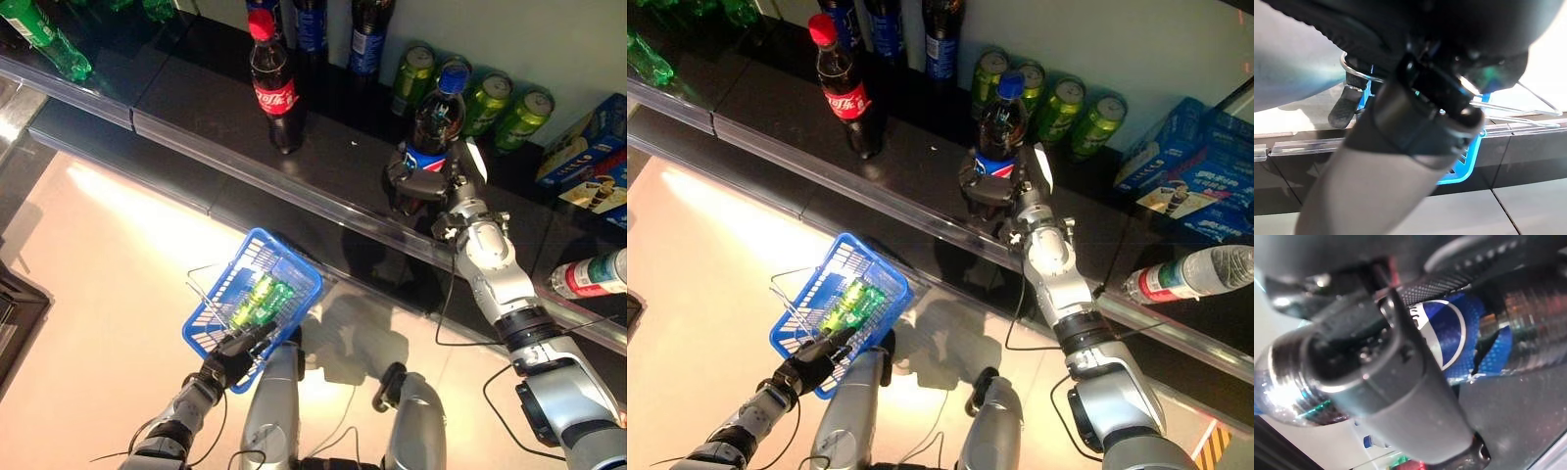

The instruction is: Pick up the drink and place into the basket.

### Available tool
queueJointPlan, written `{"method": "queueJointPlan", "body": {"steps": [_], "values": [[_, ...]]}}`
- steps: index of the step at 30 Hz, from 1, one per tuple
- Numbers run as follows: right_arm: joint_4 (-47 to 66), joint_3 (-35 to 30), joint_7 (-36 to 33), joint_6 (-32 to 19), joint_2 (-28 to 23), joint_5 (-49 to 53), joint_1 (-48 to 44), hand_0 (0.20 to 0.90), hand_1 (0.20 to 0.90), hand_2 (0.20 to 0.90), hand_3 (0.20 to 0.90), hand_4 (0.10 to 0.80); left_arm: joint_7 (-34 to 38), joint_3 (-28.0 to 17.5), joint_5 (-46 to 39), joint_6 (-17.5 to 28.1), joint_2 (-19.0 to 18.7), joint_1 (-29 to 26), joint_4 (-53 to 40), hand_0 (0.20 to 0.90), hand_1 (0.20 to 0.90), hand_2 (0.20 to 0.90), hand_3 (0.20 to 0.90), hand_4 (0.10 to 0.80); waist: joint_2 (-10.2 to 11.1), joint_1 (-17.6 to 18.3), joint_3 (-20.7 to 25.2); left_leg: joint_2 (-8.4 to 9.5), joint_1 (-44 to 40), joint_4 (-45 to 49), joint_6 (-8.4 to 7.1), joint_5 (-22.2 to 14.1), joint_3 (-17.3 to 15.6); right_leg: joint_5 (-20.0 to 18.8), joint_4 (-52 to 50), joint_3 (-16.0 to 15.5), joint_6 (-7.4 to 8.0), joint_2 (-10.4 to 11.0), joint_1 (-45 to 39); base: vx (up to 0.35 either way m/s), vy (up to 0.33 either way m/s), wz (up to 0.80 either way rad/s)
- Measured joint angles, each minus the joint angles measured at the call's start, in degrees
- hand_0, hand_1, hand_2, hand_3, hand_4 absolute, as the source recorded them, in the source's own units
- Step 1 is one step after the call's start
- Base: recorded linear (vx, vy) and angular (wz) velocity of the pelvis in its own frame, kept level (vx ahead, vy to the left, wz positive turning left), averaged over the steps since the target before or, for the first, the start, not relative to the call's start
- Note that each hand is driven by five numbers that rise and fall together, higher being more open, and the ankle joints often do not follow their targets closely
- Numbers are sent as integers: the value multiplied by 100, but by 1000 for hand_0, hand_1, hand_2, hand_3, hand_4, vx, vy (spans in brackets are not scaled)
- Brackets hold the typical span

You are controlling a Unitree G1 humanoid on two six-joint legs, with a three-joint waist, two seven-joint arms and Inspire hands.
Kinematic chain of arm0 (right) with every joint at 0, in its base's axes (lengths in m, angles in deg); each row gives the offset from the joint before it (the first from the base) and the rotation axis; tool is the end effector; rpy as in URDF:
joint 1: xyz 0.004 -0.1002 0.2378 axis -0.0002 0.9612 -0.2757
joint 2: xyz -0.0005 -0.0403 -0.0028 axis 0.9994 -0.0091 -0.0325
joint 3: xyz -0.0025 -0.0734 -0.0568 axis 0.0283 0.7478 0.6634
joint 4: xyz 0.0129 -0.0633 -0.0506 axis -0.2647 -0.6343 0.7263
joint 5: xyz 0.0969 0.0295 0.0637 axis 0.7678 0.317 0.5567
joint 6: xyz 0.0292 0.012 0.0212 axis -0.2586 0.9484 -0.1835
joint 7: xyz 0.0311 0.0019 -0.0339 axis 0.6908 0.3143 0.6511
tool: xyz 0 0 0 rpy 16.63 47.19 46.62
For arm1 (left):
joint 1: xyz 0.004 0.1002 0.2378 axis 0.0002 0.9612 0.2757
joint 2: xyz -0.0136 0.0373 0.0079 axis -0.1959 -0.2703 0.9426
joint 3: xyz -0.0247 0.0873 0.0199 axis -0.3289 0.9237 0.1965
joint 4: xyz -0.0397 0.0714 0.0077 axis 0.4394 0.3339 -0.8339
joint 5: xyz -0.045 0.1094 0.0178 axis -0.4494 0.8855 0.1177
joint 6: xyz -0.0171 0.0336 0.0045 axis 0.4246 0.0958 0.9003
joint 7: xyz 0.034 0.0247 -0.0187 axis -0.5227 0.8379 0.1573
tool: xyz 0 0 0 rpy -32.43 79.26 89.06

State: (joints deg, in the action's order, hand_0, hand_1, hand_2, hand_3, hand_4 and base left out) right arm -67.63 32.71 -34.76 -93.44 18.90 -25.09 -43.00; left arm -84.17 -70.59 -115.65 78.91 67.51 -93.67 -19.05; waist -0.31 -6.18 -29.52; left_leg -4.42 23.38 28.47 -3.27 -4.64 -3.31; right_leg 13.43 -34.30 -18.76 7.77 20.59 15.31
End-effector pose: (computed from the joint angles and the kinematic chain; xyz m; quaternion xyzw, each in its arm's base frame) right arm 0.3339 -0.1842 0.1624 -0.0993 -0.1625 0.0356 0.9811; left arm 0.1953 0.2444 -0.0685 -0.3712 0.2982 0.0363 0.8786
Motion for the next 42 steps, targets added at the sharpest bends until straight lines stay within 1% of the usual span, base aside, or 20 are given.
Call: {"method": "queueJointPlan", "body": {"steps": [2,4,6,11,14,18,20,22,24,26,28,33,38,42], "values": [[1,82,4,11,0,-122,24,300,300,300,200,100,16,2,38,-7,21,24,13,300,300,300,200,100,3,-4,-13,6,-163,-184,8,55,-30,-118,239,-17,35,-64,-177,12,-48,-3],[3,90,21,71,0,-175,48,300,300,300,200,100,37,3,89,-27,39,26,15,300,300,300,200,100,4,-4,-13,2,-291,-340,16,111,-34,-190,414,-74,53,-83,-336,49,-41,3],[4,90,66,194,0,-177,125,300,300,300,200,100,40,8,165,-53,55,79,16,300,300,300,200,100,9,-27,-10,7,-535,-577,23,171,-41,-323,770,-139,94,-147,-630,46,-26,0],[87,84,109,295,-12,-305,260,300,300,300,200,100,41,-14,285,-54,54,234,15,300,300,300,200,100,31,-55,4,52,-913,-1018,39,292,-88,-591,1489,-139,169,-274,-1091,48,-11,0],[358,86,145,377,-20,-374,429,300,300,300,200,100,41,-43,378,-68,64,294,14,300,300,300,200,100,51,-82,15,107,-1210,-1416,45,418,-100,-773,2011,-136,229,-343,-1440,64,2,3],[745,84,224,386,-32,-528,577,300,300,300,200,100,38,-130,487,-70,68,408,-4,300,300,300,200,100,104,-103,46,107,-1606,-2039,31,663,-138,-1062,2664,-149,218,-454,-1827,35,12,-1],[856,81,234,386,-40,-560,578,300,300,300,200,100,36,-201,511,-77,68,427,-5,300,300,300,200,100,136,-107,68,109,-1677,-2199,20,742,-150,-1123,2830,-173,228,-480,-1895,16,6,-1],[937,80,255,386,-56,-567,597,300,300,300,200,100,36,-267,572,-127,69,473,-6,300,300,300,200,100,165,-106,95,106,-1902,-2515,11,891,-176,-1234,3090,-285,232,-529,-2111,33,21,5],[985,78,303,386,-57,-570,611,300,300,300,200,100,31,-293,573,-126,68,575,-18,300,300,300,200,100,225,-117,207,105,-1999,-2739,0,987,-209,-1273,3235,-290,254,-556,-2168,32,20,0],[1072,68,352,387,-64,-571,629,300,300,300,200,100,31,-383,585,-130,66,655,-17,300,300,300,200,100,262,-108,303,100,-2034,-2862,-20,1043,-218,-1314,3329,-297,238,-595,-2187,32,21,-3],[1248,38,358,387,-88,-572,728,300,300,300,200,100,31,-468,598,-149,65,700,-16,300,300,300,200,100,289,-111,388,98,-2035,-2901,-32,1055,-218,-1356,3428,-307,234,-629,-2214,16,11,-1],[1438,40,515,392,-127,-759,958,300,300,300,200,100,30,-494,597,-161,70,835,-17,300,300,300,200,100,321,-108,635,97,-2039,-2978,-41,1072,-242,-1428,3622,-317,225,-668,-2253,0,0,0],[1584,44,646,511,-188,-920,1219,300,300,300,200,100,28,-492,593,-162,74,902,-64,300,300,300,200,100,369,-97,721,97,-2141,-3061,-42,1097,-251,-1529,3852,-424,247,-684,-2434,-17,4,1],[1704,45,828,544,-237,-1025,1335,300,300,300,200,100,28,-497,563,-162,80,996,-196,300,300,300,200,100,409,-96,757,104,-2139,-3061,-47,1104,-243,-1530,3854,-432,246,-691,-2438,-43,19,1]]}}
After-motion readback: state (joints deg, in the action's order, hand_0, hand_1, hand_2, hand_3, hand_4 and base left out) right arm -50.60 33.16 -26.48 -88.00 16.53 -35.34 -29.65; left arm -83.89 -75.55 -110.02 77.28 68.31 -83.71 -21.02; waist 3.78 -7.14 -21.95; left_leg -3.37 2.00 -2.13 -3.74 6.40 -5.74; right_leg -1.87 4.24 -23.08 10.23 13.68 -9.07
